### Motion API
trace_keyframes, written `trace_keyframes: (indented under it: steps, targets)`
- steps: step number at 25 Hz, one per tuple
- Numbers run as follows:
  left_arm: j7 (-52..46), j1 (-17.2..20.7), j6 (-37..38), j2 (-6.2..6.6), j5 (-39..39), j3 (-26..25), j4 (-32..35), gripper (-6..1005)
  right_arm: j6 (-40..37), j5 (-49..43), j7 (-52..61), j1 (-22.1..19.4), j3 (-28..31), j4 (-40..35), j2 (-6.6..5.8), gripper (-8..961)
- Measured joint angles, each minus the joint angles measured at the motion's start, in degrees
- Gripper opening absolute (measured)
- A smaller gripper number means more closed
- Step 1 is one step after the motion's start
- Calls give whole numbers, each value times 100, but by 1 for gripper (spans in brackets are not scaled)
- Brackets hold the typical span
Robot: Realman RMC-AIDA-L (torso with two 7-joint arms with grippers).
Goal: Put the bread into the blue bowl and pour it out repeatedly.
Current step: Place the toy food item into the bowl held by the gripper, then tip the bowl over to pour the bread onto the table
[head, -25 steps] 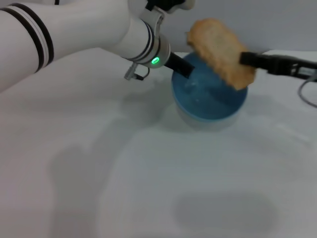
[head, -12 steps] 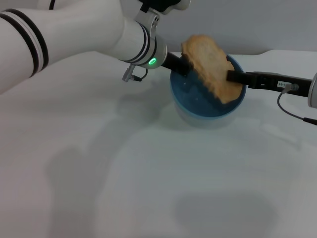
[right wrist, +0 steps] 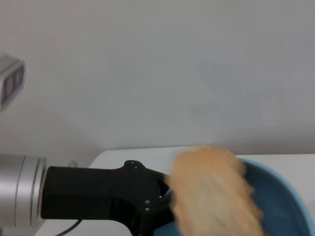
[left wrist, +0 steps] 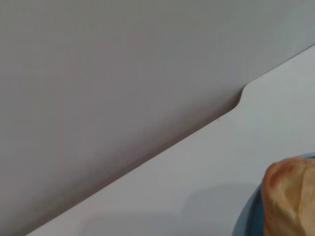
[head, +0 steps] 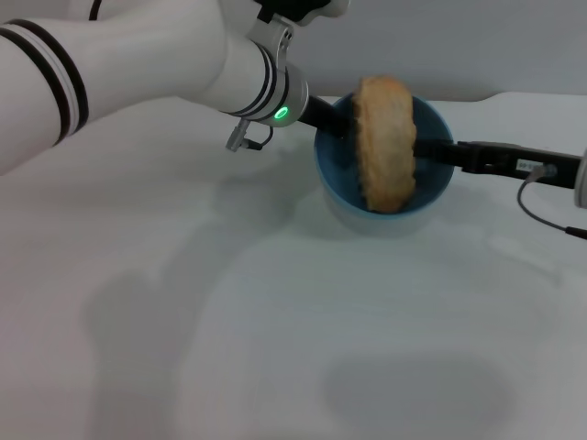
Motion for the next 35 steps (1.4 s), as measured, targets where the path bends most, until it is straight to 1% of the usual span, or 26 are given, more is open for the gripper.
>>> trace_keyframes:
  steps: [2, 3, 5, 9, 11, 13, 18, 21, 24, 28, 31, 33, 35]
  targets:
    - [7, 21, -22, 4, 0, 8, 5, 0, -108, 71, 147, -178, 85, -237, -9, 422]
    - [16, 27, -27, 4, 0, 10, 13, 0, -108, 71, 147, -178, 85, -237, -9, 422]
    - [29, 33, -31, 8, 0, 11, 19, 0, -185, 156, 207, -332, 126, -438, -6, 423]
    - [46, 41, -134, 26, 38, 33, 18, -1, -258, 484, 171, -756, 266, -835, -5, 425]
    - [76, 41, -298, 26, 85, 118, 18, -1, -222, 635, -33, -994, 538, -971, -5, 425]
    - [111, 40, -647, 23, 197, 352, 1, -1, -182, 692, -302, -1167, 968, -980, 3, 426]
    - [116, 6, -1436, 5, 416, 861, -11, -1, 6, 706, -1026, -1465, 1889, -584, 15, 428]
    - [119, -51, -1771, -3, 521, 1035, -6, -1, 67, 741, -1412, -1588, 2326, -288, 10, 429]
    - [125, -71, -2068, -12, 734, 1237, 52, -1, 91, 754, -1587, -1691, 2561, -154, 7, 430]
    - [126, -160, -2167, -20, 850, 1369, 73, 0, 114, 743, -1614, -1758, 2596, -82, -1, 432]
    - [165, -177, -2402, -26, 1077, 1668, 117, 0, 177, 753, -1617, -1768, 2611, -65, -3, 433]
    - [325, -145, -2753, -33, 1367, 1977, 191, 0, 237, 748, -1620, -1739, 2605, -53, -3, 434]
    - [384, -128, -2844, -34, 1412, 2028, 211, 0, 248, 746, -1621, -1726, 2602, -36, -4, 434]
